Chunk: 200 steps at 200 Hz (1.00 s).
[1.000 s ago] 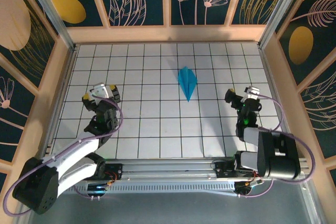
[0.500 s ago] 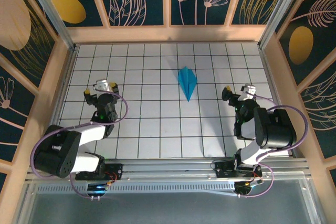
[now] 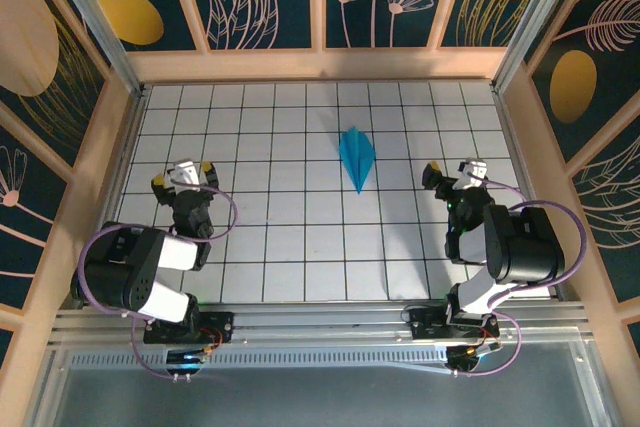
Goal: Fold a paper plane with a square sheet of paper (fold left side to right side)
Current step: Reset both arms
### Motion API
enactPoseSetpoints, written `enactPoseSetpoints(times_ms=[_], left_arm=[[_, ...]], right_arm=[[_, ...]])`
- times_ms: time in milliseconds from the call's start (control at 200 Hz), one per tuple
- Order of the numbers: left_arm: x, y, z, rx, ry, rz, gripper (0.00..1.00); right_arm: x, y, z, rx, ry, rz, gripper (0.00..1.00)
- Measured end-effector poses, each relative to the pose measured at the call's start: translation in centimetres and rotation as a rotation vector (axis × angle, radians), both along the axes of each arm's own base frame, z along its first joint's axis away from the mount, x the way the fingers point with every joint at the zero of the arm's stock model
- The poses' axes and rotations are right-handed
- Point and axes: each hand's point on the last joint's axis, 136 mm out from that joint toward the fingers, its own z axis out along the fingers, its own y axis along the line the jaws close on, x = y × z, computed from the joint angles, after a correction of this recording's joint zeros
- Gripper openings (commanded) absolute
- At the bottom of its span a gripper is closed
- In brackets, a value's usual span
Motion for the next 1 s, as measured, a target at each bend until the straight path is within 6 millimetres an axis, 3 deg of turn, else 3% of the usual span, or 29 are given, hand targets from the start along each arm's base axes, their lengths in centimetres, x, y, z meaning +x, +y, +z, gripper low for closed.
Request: enactPoseSetpoints(times_ms=[395,601,1001], left_arm=[[-0.6,-0.4,-0.5,-0.039,-0.042,-0.112,0.99],[1.5,0.7,0.6,-0.087,-0.062,-0.089,0.99],[1.6,0.8,-0.2,-0.112,-0.034,-0.087,0.99]], right_arm=[[0.0,-0.1,0.0,-0.019,0.0,-0.01,0.99],[-0.1,-0.1,0.3,-0.021,-0.014,-0.013,0.99],[-0.1,0.2,0.3,-0.047,-0.012,-0.039,0.99]])
